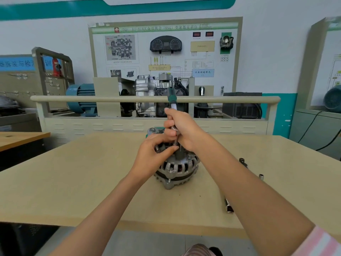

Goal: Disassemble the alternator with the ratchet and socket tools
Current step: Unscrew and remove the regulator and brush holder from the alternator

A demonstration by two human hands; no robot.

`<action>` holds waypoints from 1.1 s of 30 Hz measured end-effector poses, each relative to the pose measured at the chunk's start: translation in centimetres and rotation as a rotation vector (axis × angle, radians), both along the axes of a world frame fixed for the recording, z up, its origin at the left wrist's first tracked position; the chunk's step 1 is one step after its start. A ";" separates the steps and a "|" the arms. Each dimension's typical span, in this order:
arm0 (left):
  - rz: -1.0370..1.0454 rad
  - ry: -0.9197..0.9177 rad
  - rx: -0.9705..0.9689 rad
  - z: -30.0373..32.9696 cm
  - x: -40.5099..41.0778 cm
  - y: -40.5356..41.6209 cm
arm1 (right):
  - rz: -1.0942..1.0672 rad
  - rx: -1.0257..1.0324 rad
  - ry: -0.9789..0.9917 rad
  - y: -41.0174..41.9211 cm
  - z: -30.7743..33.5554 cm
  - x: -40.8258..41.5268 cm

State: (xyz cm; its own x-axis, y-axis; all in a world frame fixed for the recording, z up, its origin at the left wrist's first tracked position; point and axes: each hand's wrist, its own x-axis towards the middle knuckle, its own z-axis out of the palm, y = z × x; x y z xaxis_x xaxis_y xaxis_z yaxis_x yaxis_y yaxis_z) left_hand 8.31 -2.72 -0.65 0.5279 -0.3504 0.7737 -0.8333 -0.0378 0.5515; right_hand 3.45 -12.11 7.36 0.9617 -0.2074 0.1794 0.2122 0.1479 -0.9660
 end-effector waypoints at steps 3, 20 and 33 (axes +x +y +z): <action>0.031 -0.102 0.034 -0.5 -0.1 0.3 | 0.025 0.099 -0.001 -0.7 0.0 0.1; 0.217 0.036 0.104 -1.5 1.0 1.6 | -0.011 0.117 -0.027 -0.9 -0.4 0.4; 0.250 -0.021 0.035 -1.8 1.7 1.3 | -0.033 0.128 -0.044 -0.8 -0.5 0.2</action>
State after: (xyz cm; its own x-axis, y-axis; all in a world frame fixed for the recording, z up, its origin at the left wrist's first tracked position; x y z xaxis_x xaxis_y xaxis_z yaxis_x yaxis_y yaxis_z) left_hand 10.02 -1.37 -2.40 0.5858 -0.2378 0.7748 -0.8067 -0.2632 0.5291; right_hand 3.67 -12.86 6.86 0.9458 -0.2626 0.1910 0.2603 0.2613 -0.9295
